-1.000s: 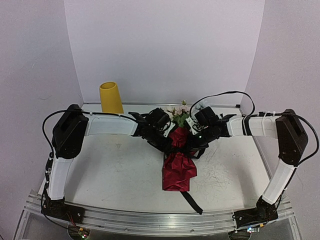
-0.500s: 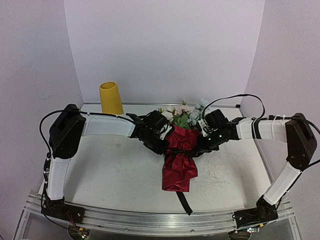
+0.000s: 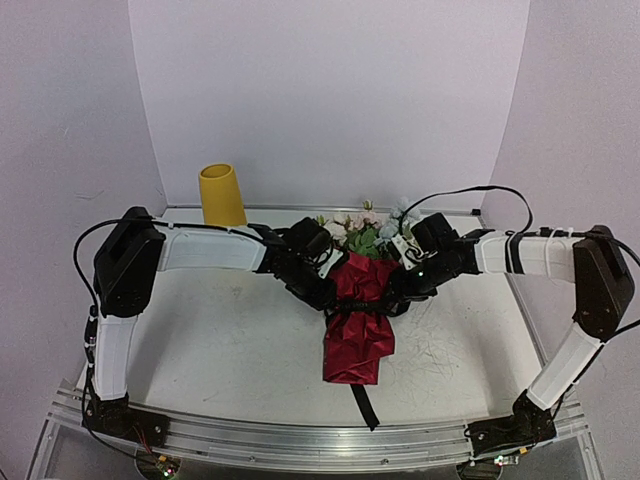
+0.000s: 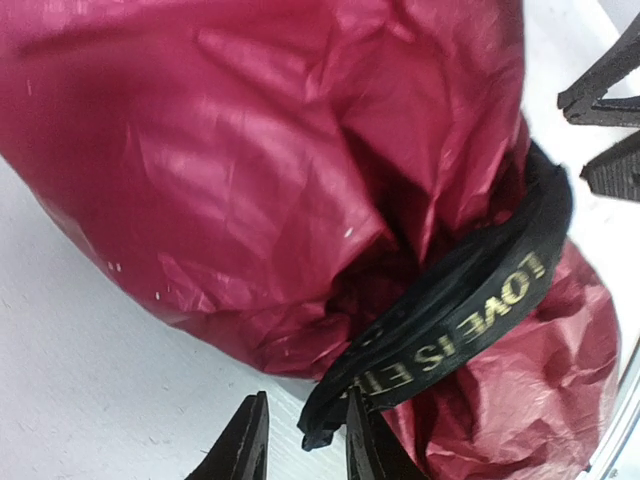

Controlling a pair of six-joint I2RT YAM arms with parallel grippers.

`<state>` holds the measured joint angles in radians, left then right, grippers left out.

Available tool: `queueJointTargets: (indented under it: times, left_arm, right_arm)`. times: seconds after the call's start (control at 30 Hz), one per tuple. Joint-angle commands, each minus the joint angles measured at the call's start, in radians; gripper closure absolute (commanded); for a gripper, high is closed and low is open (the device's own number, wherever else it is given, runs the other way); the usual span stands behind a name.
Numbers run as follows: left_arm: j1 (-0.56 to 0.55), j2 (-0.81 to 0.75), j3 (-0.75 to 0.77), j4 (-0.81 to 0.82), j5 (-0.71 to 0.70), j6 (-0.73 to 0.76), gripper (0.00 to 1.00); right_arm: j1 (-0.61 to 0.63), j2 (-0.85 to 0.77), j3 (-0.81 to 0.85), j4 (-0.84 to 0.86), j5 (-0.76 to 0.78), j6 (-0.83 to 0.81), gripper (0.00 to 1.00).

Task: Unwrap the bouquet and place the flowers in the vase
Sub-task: Untie the ribbon from the wrapping paper.

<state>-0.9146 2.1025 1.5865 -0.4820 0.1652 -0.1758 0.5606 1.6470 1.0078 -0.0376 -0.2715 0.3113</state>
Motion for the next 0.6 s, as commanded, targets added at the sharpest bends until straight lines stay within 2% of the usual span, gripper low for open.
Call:
queueJointTargets:
  times: [0.0,0.3,0.57]
  left_arm:
    - [0.005,-0.043,0.079,0.005,0.020,0.022,0.72]
    - [0.005,0.016,0.127,0.005,0.050,0.029,0.73]
    - [0.005,0.040,0.130,0.003,0.088,0.029,0.73]
  right_arm:
    - [0.004,0.003,0.088,-0.027,-0.082,-0.054,0.64]
    - [0.029,0.088,0.174,-0.027,-0.185,-0.080,0.66]
    - [0.046,0.129,0.158,-0.028,-0.210,-0.066,0.63]
